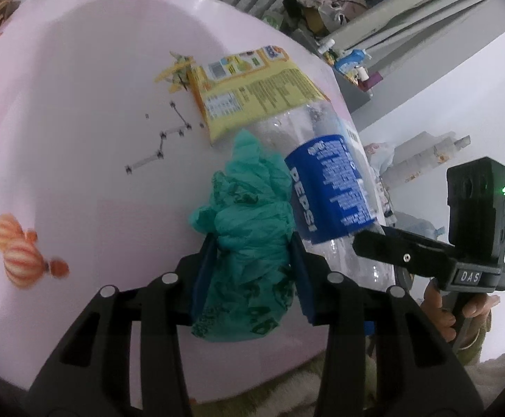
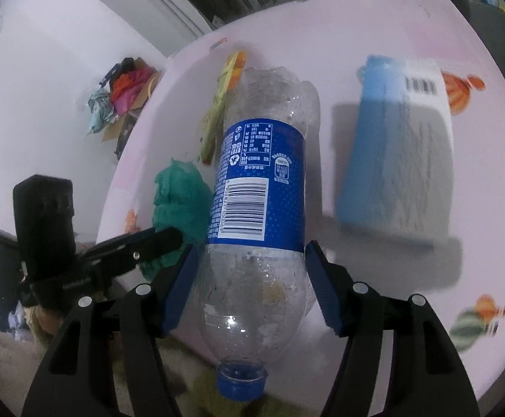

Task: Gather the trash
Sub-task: 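Grasp the green plastic bag with the left gripper while the right grasps the Pepsi bottle, then carry the green bag and Pepsi bottle in both grippers over the wastebasket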

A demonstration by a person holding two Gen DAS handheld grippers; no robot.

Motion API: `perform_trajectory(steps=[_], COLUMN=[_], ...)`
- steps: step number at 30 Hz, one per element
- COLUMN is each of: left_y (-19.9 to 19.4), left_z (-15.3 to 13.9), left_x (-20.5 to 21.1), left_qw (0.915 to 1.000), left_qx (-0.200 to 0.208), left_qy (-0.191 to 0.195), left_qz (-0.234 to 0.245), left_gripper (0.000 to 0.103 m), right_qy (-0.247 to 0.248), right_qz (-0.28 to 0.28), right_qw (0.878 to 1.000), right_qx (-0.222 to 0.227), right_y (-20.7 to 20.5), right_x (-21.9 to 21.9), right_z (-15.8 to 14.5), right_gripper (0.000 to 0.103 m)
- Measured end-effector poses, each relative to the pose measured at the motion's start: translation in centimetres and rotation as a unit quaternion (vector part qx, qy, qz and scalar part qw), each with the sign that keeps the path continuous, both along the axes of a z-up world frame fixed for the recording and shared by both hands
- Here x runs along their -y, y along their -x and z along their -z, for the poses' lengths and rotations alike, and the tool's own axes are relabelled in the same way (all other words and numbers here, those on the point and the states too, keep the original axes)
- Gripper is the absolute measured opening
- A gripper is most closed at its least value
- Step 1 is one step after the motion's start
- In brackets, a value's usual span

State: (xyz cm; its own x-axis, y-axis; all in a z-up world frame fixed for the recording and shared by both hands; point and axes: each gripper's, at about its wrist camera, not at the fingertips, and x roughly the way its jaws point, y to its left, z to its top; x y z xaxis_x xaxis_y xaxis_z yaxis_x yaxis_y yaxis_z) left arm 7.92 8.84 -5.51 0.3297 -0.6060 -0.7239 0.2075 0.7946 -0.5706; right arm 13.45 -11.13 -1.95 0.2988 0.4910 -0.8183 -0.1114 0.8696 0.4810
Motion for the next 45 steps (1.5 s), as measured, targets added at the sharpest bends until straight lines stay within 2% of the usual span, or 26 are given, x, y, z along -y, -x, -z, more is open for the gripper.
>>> perform_trajectory(steps=[5,10,14,18,33,45], left_y=[0.7,0.2,-0.1,0.0,0.0,0.5], left_z=[-0.3,-0.3,-0.3,-0.2,-0.1,-0.6], left_x=[0.6,0.8,1.3,1.7,2.8,3.4], left_qw=[0.9999,0.9998,1.0000,0.9999,0.9936,0.9899], left_qx=[-0.011,-0.014,-0.008,0.000,0.064,0.084], left_qy=[-0.001,0.010,0.000,-0.016,-0.093,-0.113], left_qz=[0.013,-0.002,-0.004,-0.005,0.010,0.012], left_gripper=[0.039,0.048,0.054,0.058,0.057,0.050], right_qy=[0.000,0.013,0.017,0.019,-0.014,-0.042], right_qz=[-0.009,-0.007,-0.002,0.002,0.026,0.036], right_qw=[1.000,1.000,1.000,1.000,0.999,0.998], right_qx=[-0.014,-0.006,-0.004,-0.002,-0.028,-0.036], right_y=[2.5,2.8,2.6,2.2,0.9,0.2], right_x=[0.6,0.6,0.4,0.3,0.6,1.1], right_z=[-0.1,-0.6,-0.6,-0.5,1.3,2.1], right_gripper=[0.062,0.063,0.069,0.070,0.070,0.069])
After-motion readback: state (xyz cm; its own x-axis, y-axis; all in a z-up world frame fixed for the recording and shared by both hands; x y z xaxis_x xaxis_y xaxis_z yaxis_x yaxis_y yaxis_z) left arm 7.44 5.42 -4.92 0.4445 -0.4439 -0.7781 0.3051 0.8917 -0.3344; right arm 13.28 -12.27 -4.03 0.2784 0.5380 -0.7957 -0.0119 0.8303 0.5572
